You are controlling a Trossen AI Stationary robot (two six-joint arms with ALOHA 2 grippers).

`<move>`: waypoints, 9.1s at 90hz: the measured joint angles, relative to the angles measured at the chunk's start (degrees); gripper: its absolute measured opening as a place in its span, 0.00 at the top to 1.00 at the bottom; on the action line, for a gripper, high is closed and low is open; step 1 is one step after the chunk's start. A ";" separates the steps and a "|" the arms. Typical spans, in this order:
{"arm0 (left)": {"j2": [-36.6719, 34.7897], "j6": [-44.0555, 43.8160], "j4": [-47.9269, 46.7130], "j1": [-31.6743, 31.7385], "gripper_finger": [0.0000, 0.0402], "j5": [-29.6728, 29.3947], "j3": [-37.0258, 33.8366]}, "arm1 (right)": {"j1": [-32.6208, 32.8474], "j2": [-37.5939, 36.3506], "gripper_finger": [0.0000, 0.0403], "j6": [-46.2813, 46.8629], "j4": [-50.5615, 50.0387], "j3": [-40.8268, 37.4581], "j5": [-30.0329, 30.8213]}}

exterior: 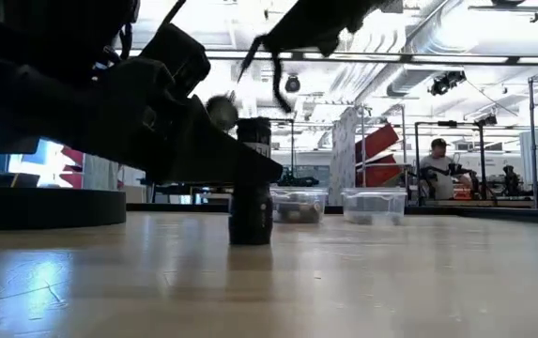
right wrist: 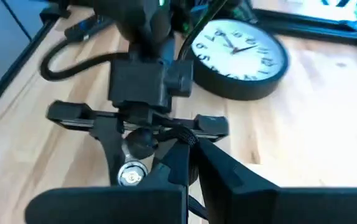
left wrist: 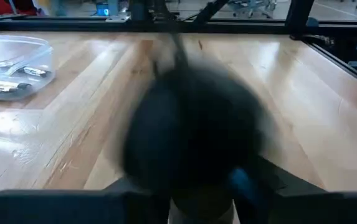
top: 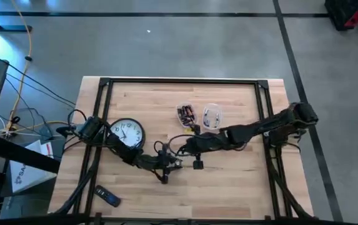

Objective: Insert battery
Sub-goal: Close the lid of the black flashlight

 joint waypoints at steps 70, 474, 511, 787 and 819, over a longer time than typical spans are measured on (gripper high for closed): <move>0.19 -0.66 -0.50 -0.46 0.74 -0.76 -0.11 | 8.59 -1.57 1.00 29.43 -15.17 -10.23 7.13; 0.26 1.26 -0.60 -0.17 0.74 -1.38 -0.17 | -3.56 25.42 0.52 41.30 -41.92 16.59 -15.45; 0.26 1.23 -0.61 -0.17 0.74 -1.33 -0.17 | -3.54 25.45 0.52 41.35 -42.53 16.00 -15.49; 0.24 0.80 -0.74 -0.17 0.74 -1.28 -0.17 | -6.14 26.71 0.68 48.64 -41.44 16.04 -20.49; 0.24 0.80 -0.74 -0.19 0.74 -1.29 -0.17 | -6.14 26.69 0.59 44.09 -41.44 16.04 -20.51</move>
